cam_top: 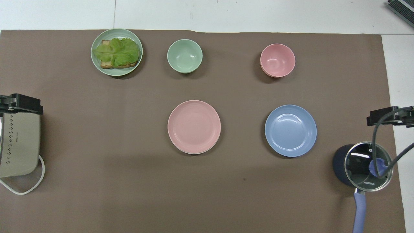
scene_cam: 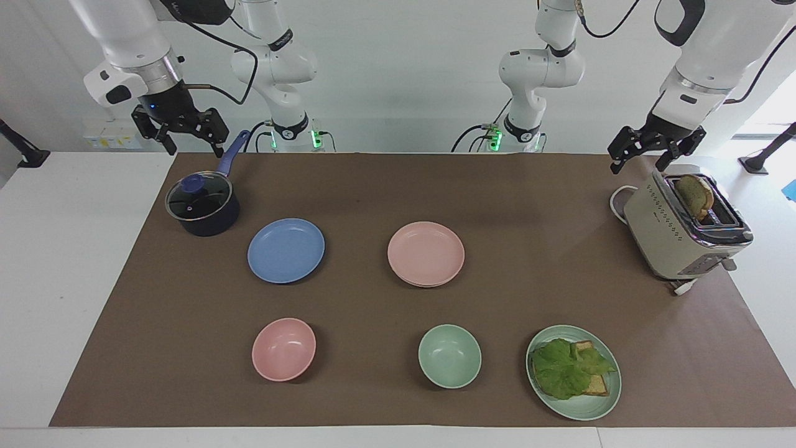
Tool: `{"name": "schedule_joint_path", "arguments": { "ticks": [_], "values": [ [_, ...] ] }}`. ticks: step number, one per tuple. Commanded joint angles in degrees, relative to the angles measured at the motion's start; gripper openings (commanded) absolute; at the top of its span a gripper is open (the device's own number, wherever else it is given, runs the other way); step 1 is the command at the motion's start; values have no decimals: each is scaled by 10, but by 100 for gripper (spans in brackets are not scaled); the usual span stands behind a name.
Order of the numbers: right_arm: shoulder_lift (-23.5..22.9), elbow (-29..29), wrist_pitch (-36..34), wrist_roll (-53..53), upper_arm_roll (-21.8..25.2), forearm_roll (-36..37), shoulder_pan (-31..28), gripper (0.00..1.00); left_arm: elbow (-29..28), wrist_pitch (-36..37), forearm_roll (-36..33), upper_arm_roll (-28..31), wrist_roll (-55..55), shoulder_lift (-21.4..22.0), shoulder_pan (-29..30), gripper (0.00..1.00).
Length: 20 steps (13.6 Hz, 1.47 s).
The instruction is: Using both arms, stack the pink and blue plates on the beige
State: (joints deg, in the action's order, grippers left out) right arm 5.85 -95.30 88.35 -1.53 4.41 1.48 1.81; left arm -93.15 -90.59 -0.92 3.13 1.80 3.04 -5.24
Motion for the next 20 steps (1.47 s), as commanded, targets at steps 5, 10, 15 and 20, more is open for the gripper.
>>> {"name": "schedule_joint_path", "arguments": {
  "ticks": [5,10,15,20],
  "values": [
    [13,-14,-3,19,-1,-7,-5,100,-20,-6,-7,-3,-1,17,4,100],
    [13,-25,4,16,-1,-7,-8,100,-20,-6,-7,-3,-1,17,5,100],
    [11,-86,74,27,-1,-7,-10,100,-20,-6,-7,-3,-1,16,5,100],
    [-9,-186,196,86,-1,-8,-10,100,-20,-6,-7,-3,-1,17,5,100]
  ]
}}
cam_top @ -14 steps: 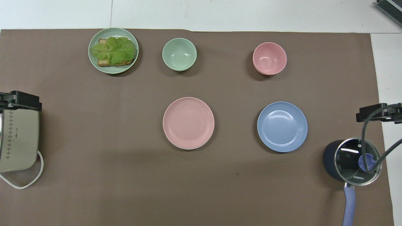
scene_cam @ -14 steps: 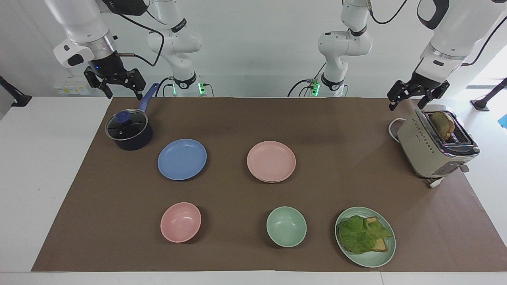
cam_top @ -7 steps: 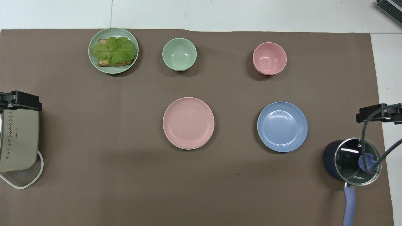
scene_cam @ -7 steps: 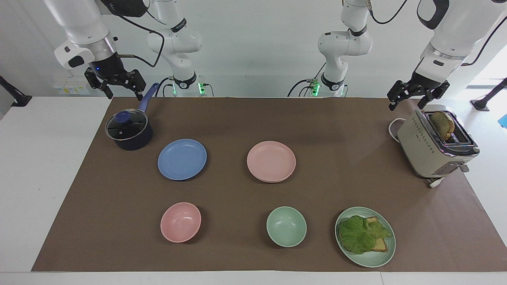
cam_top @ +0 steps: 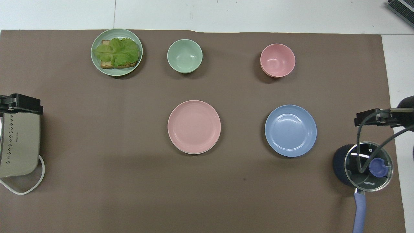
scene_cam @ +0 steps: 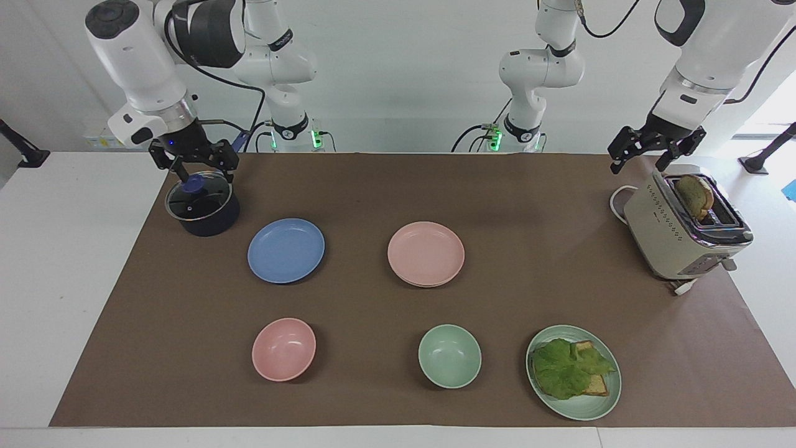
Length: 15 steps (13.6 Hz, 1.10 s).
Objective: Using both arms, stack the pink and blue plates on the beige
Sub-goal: 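Reach the right gripper to the blue plate rim and grasp it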
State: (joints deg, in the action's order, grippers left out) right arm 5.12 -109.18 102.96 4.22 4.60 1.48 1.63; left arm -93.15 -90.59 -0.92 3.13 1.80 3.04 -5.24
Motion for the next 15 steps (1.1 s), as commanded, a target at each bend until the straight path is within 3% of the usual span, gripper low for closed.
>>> {"name": "schedule_joint_path", "arguments": {
  "ticks": [1,6,9,14,15],
  "values": [
    [-14,-62,75,38,-3,-8,-8,100,-19,-6,-7,-3,-1,17,5,100],
    [-77,-110,178,61,-3,-23,-8,100,-19,-6,-7,-3,-1,16,5,100],
    [-98,-183,279,95,-2,-24,-13,100,-19,-6,-7,-3,-1,16,5,100],
    [-131,-197,301,140,-3,-66,-20,100,-19,-6,-7,-3,-1,17,5,100],
    [-135,-197,305,150,-3,-73,-20,96,-19,-6,-7,-3,-1,17,5,100]
  ]
}}
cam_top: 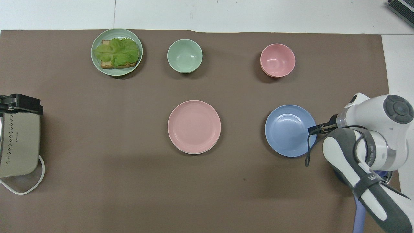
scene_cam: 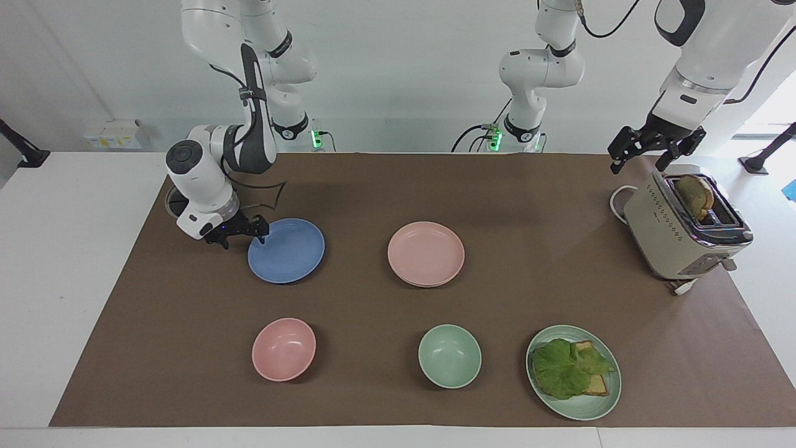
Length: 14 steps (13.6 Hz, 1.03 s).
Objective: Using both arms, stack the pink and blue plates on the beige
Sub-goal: 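Reach the right gripper to the blue plate rim and grasp it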
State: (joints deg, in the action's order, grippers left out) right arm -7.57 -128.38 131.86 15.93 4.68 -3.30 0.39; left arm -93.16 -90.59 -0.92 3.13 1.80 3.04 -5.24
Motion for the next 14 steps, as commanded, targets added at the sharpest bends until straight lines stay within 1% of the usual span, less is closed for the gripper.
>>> {"name": "schedule_joint_path", "arguments": {
  "ticks": [1,4,5,6,9,11,14],
  "values": [
    [-8,-5,16,36,-3,-25,-7,78,-19,-6,-7,-3,-1,17,5,100],
    [-9,-2,12,37,-4,-25,-7,29,-19,-6,-7,-3,-1,17,5,100],
    [-9,0,11,35,-3,-25,-7,8,-19,-6,-7,-3,-1,17,5,100],
    [-11,1,10,35,-3,-25,-7,0,-19,-6,-7,-3,-1,17,5,100],
    [-17,14,3,34,-3,-25,-7,0,-19,-6,-7,-3,-1,17,5,100],
    [-20,36,-29,35,-3,-25,-7,0,-19,-6,-7,-3,-1,17,5,100],
    [-2,88,-97,33,-4,-26,-7,0,-19,-6,-7,-3,-1,17,5,100]
  ]
}}
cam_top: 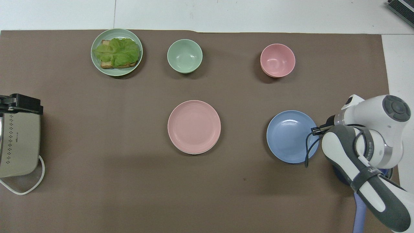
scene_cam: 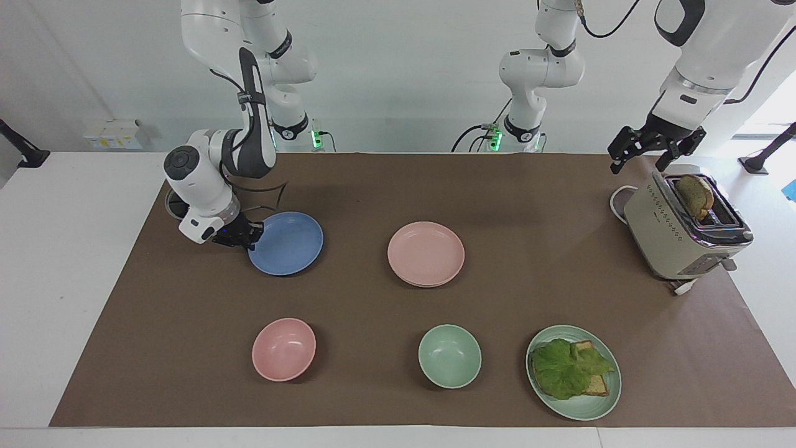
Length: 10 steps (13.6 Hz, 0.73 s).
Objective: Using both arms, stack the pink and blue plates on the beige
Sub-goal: 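Reach the right gripper to the blue plate rim and grasp it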
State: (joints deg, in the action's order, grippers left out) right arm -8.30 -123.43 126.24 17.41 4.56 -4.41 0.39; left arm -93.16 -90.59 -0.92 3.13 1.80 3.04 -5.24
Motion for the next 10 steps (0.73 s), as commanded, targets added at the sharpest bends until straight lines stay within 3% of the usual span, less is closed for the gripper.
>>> {"name": "schedule_joint_path", "arguments": {
  "ticks": [1,6,10],
  "values": [
    [16,52,-54,17,-3,-16,-3,0,-19,-6,-7,-3,-1,17,5,100],
    [41,129,-134,-22,-10,-71,22,0,-19,-6,-7,-3,-1,17,5,100],
    [32,139,-101,-200,-12,-71,116,0,-19,-6,-7,-3,-1,17,5,100]
  ]
}}
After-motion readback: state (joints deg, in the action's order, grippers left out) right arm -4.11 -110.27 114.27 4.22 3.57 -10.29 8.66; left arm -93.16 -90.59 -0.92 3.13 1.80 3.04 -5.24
